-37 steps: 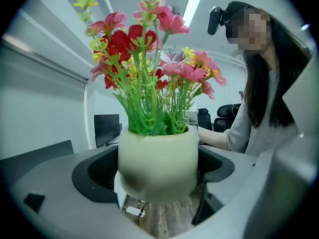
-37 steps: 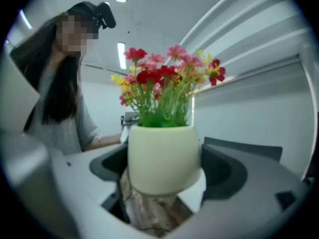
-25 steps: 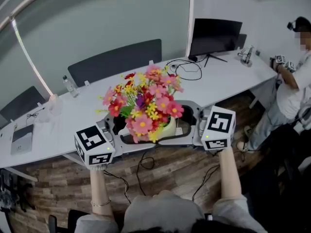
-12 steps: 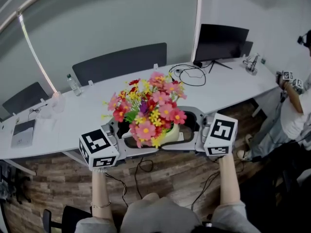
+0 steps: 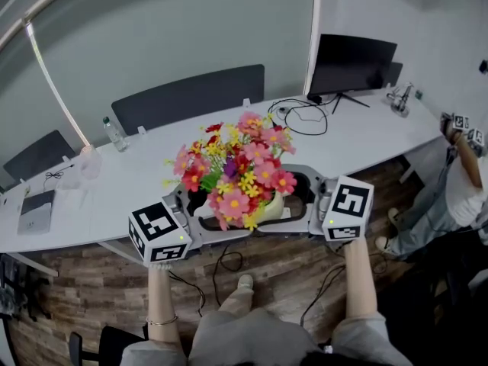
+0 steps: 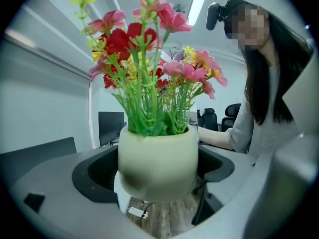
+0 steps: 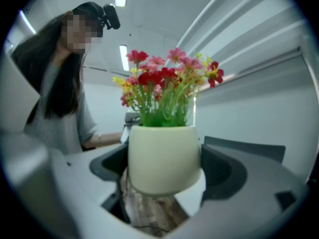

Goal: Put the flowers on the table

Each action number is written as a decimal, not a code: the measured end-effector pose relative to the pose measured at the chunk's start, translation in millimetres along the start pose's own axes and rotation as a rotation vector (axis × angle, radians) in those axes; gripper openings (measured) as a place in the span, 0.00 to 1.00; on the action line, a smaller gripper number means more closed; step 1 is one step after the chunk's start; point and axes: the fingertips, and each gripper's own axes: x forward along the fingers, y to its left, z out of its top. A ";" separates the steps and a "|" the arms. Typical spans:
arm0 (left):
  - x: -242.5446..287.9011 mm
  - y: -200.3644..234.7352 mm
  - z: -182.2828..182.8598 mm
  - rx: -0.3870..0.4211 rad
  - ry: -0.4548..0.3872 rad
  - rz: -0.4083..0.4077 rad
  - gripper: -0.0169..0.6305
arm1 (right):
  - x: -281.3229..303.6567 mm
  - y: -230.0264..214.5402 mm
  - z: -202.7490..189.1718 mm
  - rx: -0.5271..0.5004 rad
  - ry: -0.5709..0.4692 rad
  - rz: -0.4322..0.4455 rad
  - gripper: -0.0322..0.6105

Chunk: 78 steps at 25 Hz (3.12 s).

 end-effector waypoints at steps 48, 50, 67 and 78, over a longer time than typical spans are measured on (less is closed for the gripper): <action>98.0 230.2 -28.3 -0.047 -0.022 0.044 0.76 | 16.4 -246.8 -51.9 0.038 0.042 0.054 0.74; 106.5 240.1 -32.3 -0.053 -0.020 0.052 0.76 | 14.6 -259.2 -58.0 0.039 0.048 0.063 0.74; 138.3 320.4 -66.3 -0.130 -0.031 0.092 0.76 | 29.3 -342.1 -96.5 0.097 0.040 0.118 0.74; 156.8 361.6 -118.8 -0.196 0.013 0.053 0.76 | 46.8 -382.0 -150.2 0.169 0.062 0.104 0.74</action>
